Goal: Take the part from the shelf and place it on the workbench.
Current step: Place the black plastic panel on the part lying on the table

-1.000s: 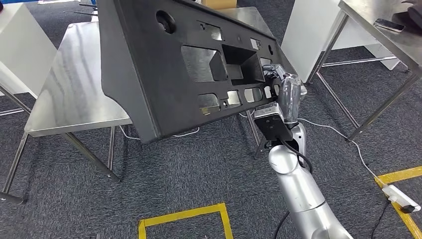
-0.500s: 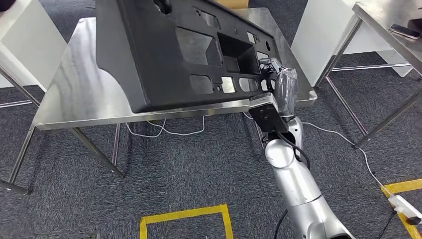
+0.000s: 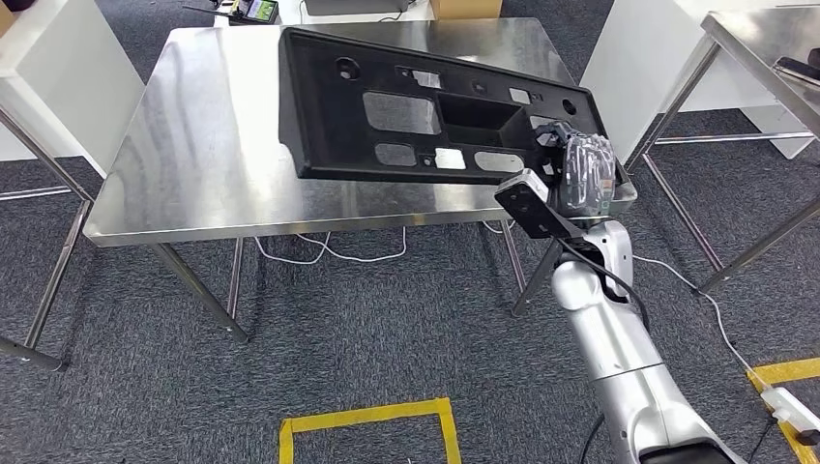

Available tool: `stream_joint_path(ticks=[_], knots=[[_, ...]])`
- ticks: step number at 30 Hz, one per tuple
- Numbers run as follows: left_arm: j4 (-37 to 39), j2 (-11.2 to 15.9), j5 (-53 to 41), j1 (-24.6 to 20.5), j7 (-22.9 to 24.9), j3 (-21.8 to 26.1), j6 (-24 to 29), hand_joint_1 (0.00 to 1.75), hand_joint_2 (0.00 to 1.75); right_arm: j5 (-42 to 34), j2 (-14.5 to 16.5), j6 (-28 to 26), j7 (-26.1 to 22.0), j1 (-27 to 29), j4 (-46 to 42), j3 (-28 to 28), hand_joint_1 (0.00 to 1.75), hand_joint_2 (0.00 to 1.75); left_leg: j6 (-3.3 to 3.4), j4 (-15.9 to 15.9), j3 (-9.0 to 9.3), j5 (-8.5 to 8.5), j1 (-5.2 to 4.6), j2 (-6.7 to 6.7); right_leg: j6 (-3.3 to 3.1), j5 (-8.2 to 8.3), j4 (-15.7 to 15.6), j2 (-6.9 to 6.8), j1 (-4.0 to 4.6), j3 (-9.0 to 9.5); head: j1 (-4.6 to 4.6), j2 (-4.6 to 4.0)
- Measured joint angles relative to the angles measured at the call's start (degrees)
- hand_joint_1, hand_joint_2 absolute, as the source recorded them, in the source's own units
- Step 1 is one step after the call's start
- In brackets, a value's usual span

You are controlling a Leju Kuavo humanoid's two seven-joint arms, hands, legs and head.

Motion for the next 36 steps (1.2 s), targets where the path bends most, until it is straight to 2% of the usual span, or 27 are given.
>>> stream_joint_path(ticks=[3,14,16,18,19,20,22,23,24,25,26,27,28,29,30,32,34,36], knots=[[-0.01,0.00,-0.05,0.09,-0.14,0.05,-0.32,0.00,1.75,-0.83,-1.39,-0.03,-0.59,0.73,0.98,-0.93,1.75,1.75,0.09,0.00,0.00,-0.01,-0.11,0.00,0.46,0.00,-0.01,0.01,-0.11,0.00,-0.01,0.00],[-0.02,0.00,-1.09,-0.23,-0.30,0.04,-0.88,0.00,1.75,-1.16,-5.55,-0.05,-0.66,6.61,-0.45,-2.95,1.75,1.75,0.10,-0.01,0.03,-0.01,-0.08,0.01,0.48,0.00,0.00,0.02,-0.07,-0.01,-0.03,0.00],[-0.02,0.08,-1.08,-0.35,-0.30,0.04,-0.92,0.00,1.75,-1.16,-6.03,-0.05,-0.60,7.14,-1.02,-3.34,1.75,1.75,0.68,-0.02,0.01,-0.22,-0.16,-0.02,0.96,0.14,-0.46,-0.08,-0.59,0.15,-0.07,0.01],[-0.07,0.18,-0.86,-0.43,-0.31,0.04,-1.00,0.00,1.75,-1.15,-6.37,-0.05,-0.53,7.64,-1.87,-3.72,1.75,1.75,1.66,-1.14,0.82,-0.01,0.09,-0.08,1.58,0.13,-0.76,0.02,-0.83,0.38,-0.03,0.01],[-0.10,0.17,-0.67,-0.51,-0.31,0.04,-1.05,0.00,1.75,-1.14,-6.52,-0.05,-0.50,7.76,-2.19,-3.86,1.75,1.75,2.03,-1.96,1.46,0.32,0.31,-0.08,1.53,-0.38,0.18,0.34,-0.73,0.05,0.05,0.01],[-0.13,0.16,-0.44,-0.64,-0.31,0.04,-1.11,0.00,1.75,-1.15,-6.67,-0.04,-0.49,7.85,-2.39,-4.01,1.75,1.75,2.29,-2.63,2.05,0.59,0.49,-0.10,1.20,-1.47,2.54,0.74,-0.66,-1.04,0.12,0.01],[-0.13,0.14,-0.05,-0.92,-0.29,0.06,-1.28,0.00,1.75,-1.27,-6.95,0.04,-0.50,8.00,-2.43,-4.24,1.75,1.75,2.57,-3.02,2.47,0.70,0.56,-0.21,0.39,-4.57,10.27,1.46,-0.79,-5.11,0.23,0.00],[-0.13,0.15,0.08,-1.00,-0.27,0.08,-1.36,0.00,1.75,-1.36,-7.04,0.12,-0.52,8.10,-2.39,-4.33,1.75,1.75,2.56,-3.00,2.50,0.64,0.55,-0.34,0.30,-5.75,14.04,1.62,-0.83,-7.32,0.25,0.00],[-0.13,0.16,0.14,-1.00,-0.25,0.10,-1.40,0.00,1.75,-1.47,-7.09,0.18,-0.56,8.16,-2.32,-4.38,1.75,1.75,2.46,-2.96,2.54,0.54,0.57,-0.51,0.56,-6.04,16.03,1.73,-0.91,-8.68,0.25,0.00],[-0.13,0.15,0.16,-0.99,-0.24,0.12,-1.43,0.00,1.75,-1.57,-7.12,0.24,-0.62,8.18,-2.25,-4.39,1.75,1.75,2.26,-2.85,2.60,0.39,0.64,-0.72,1.10,-5.38,15.86,1.78,-1.05,-8.94,0.25,0.00],[-0.13,0.14,0.18,-0.97,-0.21,0.14,-1.45,0.00,1.75,-1.62,-7.15,0.26,-0.71,8.14,-2.21,-4.39,1.75,1.75,1.92,-2.60,2.66,0.16,0.77,-0.91,1.80,-3.85,13.21,1.80,-1.28,-7.86,0.25,0.00],[-0.13,0.12,0.18,-0.97,-0.20,0.14,-1.48,0.00,1.75,-1.67,-7.17,0.27,-0.79,8.08,-2.18,-4.39,1.75,1.75,1.44,-2.12,2.65,-0.22,0.91,-1.13,2.56,-1.94,9.08,1.80,-1.63,-5.99,0.29,0.00],[-0.14,0.16,0.18,-0.99,-0.19,0.16,-1.50,0.00,1.75,-1.71,-7.16,0.27,-0.86,7.97,-2.16,-4.39,1.75,1.75,0.85,-1.39,2.48,-0.74,0.95,-1.33,2.95,-0.50,5.44,1.88,-1.75,-4.14,0.40,0.00],[-0.15,0.21,0.19,-1.00,-0.18,0.18,-1.52,0.00,1.75,-1.74,-7.16,0.28,-0.93,7.91,-2.14,-4.40,1.75,1.75,0.29,-0.69,2.27,-1.25,0.95,-1.49,2.82,0.38,2.93,1.97,-1.84,-2.83,0.40,0.00],[-0.16,0.27,0.20,-0.98,-0.18,0.20,-1.52,0.00,1.75,-1.78,-7.15,0.30,-0.97,7.90,-2.11,-4.40,1.75,1.75,-0.17,-0.17,2.07,-1.64,0.92,-1.62,2.37,0.65,1.79,2.04,-1.76,-2.19,0.43,0.00],[-0.17,0.32,0.30,-0.89,-0.15,0.25,-1.52,0.00,1.75,-1.81,-7.12,0.34,-1.10,7.92,-2.05,-4.39,1.75,1.75,-0.64,0.09,1.97,-1.94,1.07,-1.75,1.01,0.38,1.99,2.10,-1.53,-2.14,0.32,0.00],[-0.17,0.31,0.52,-0.83,-0.12,0.34,-1.54,0.00,1.75,-1.82,-7.06,0.36,-1.33,7.83,-2.01,-4.35,1.75,1.75,-1.06,1.19,1.65,-2.65,1.33,-1.29,0.26,0.19,2.03,2.07,-1.55,-1.84,0.28,0.01],[-0.17,0.32,0.74,-0.85,-0.10,0.45,-1.56,0.00,1.75,-1.82,-6.96,0.36,-1.51,7.77,-1.99,-4.33,1.75,1.75,-1.51,6.27,-0.72,-5.01,1.42,-0.49,-0.38,-0.14,1.99,2.01,-1.51,-1.36,0.24,0.01]])
